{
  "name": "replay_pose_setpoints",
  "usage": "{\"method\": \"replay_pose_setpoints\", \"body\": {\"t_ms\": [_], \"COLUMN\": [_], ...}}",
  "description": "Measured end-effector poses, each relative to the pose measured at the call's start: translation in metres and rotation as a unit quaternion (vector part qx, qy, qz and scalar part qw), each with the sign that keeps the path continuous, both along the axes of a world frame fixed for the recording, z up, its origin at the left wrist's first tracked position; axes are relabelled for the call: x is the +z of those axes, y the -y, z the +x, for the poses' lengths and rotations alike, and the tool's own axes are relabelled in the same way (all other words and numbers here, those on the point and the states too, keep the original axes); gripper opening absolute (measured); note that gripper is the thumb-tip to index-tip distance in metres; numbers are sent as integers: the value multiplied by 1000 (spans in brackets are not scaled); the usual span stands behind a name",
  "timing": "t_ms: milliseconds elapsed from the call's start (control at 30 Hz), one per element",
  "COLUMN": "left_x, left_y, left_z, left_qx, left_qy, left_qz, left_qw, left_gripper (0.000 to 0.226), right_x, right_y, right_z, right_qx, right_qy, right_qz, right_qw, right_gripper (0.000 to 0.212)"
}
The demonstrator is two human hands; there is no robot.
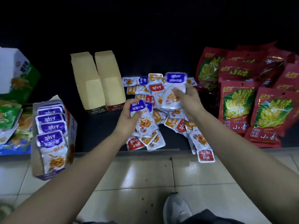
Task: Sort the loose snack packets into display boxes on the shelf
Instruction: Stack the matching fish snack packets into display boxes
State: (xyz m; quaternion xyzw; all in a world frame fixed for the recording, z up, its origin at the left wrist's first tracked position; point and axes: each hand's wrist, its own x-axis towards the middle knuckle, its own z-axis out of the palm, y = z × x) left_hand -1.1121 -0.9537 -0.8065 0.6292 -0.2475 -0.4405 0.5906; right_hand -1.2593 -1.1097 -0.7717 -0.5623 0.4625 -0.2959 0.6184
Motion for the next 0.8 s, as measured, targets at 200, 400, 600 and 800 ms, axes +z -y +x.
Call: {"method": "replay_pose_setpoints", "body": {"t_ms": [200, 400, 600, 800], "left_x": [26, 50, 68, 69], "left_y": [-29, -78, -124, -165], "left_z": [30, 65, 93, 133], "left_qx": [63, 63, 104, 133], "left_qy": [-22, 86, 120, 212], "left_qz": [-31, -48, -20, 65], "left_qw": [997, 993, 987, 966], "left_gripper": [21, 50, 74, 47], "right_x": [15, 23, 35, 36], "right_y": [-65, -111, -151, -185], "right_z": [58, 98, 135, 177], "right_qx": [231, 270, 406, 404], "right_qy": [-1, -11, 65, 94], "right_qz": [91, -5, 19, -42], "right_qw": [969, 963, 911, 909], "right_gripper": [38, 76, 91, 81]}}
